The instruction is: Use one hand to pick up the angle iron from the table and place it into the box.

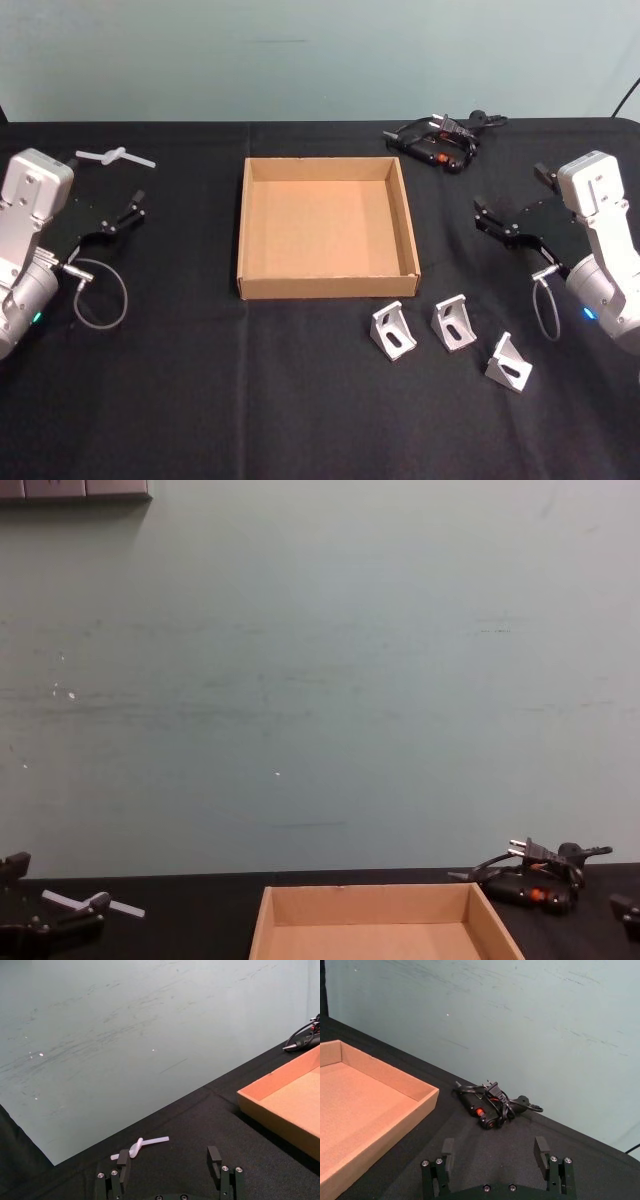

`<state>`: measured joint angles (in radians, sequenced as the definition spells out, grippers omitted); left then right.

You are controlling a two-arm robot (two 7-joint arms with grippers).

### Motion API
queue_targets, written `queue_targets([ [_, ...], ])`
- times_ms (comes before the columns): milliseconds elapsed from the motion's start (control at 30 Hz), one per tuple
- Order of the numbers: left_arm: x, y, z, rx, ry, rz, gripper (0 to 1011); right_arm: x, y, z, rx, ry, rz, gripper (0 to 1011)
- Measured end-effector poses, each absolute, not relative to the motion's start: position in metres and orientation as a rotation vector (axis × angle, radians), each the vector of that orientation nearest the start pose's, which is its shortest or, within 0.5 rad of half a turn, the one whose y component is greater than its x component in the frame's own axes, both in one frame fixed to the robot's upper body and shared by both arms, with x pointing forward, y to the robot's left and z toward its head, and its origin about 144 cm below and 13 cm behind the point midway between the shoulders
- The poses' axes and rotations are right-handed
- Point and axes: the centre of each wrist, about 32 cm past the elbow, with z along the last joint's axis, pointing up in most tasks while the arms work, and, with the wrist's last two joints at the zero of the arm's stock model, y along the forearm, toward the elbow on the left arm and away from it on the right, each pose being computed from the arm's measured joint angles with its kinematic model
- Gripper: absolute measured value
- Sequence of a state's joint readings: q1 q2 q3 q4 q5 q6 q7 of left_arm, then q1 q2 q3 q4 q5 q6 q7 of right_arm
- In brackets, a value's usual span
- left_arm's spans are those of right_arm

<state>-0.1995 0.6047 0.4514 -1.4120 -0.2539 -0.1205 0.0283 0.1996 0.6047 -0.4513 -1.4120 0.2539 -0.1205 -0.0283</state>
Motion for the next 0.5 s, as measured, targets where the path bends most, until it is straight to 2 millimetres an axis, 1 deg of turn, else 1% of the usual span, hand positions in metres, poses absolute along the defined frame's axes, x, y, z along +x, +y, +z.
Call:
queue_targets([
  [500, 0.4886, 0.3096, 1.1398, 0.304, -0.285, 1.248, 1005, 0.4886, -0.3096, 1.1398, -0.304, -0.285, -1.248, 1000],
])
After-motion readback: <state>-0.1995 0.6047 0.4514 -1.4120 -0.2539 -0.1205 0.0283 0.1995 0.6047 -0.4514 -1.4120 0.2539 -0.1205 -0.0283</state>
